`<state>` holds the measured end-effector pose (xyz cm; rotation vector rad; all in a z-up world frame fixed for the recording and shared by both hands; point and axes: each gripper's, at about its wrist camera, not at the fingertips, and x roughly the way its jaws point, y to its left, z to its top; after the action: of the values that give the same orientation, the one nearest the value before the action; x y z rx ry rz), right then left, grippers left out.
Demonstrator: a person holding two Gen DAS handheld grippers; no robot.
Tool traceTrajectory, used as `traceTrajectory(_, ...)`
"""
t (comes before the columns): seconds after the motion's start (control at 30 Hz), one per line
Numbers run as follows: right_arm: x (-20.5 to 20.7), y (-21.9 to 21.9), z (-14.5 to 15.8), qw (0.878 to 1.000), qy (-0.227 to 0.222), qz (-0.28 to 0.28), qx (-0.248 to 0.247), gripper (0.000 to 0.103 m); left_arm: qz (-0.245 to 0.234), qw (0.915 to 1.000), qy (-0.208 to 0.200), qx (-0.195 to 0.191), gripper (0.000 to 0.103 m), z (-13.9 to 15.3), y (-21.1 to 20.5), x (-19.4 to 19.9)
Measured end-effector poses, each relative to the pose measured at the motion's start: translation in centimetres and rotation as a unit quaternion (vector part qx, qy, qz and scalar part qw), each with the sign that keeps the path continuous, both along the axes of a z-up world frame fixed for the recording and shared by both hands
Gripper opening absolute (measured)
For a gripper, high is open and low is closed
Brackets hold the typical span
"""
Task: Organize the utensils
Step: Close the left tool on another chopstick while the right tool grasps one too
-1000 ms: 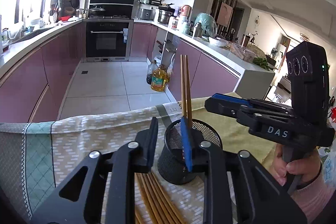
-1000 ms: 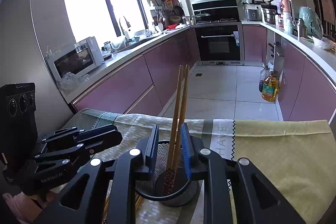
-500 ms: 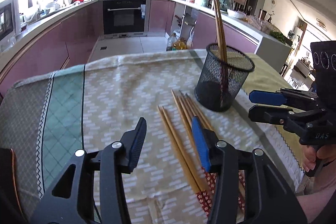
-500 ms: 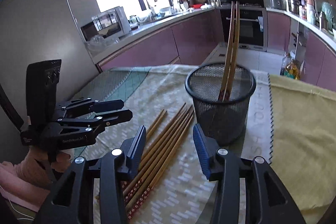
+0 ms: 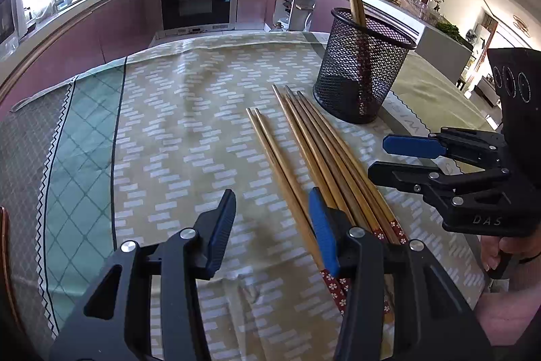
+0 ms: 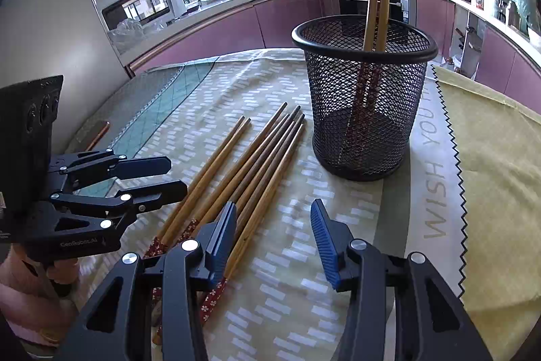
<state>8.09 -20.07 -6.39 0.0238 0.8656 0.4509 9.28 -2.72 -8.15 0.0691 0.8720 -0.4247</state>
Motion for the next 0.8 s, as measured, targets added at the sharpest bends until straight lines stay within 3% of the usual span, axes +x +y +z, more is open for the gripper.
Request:
traceTrajectory(0.4, 0.27, 0.58, -0.55, 1.000, 0.003, -0.006, -0.029, 0.043, 0.003, 0.9999, 0.008, 0.010, 0.044, -0.52, 0.26, -0.02)
traceTrajectory(0.8, 0.74, 0.92, -0.68, 0.998, 0.000, -0.011, -0.060, 0.036, 0.005, 0.9998, 0.009, 0.020, 0.043, -0.56, 0.06, 0.43)
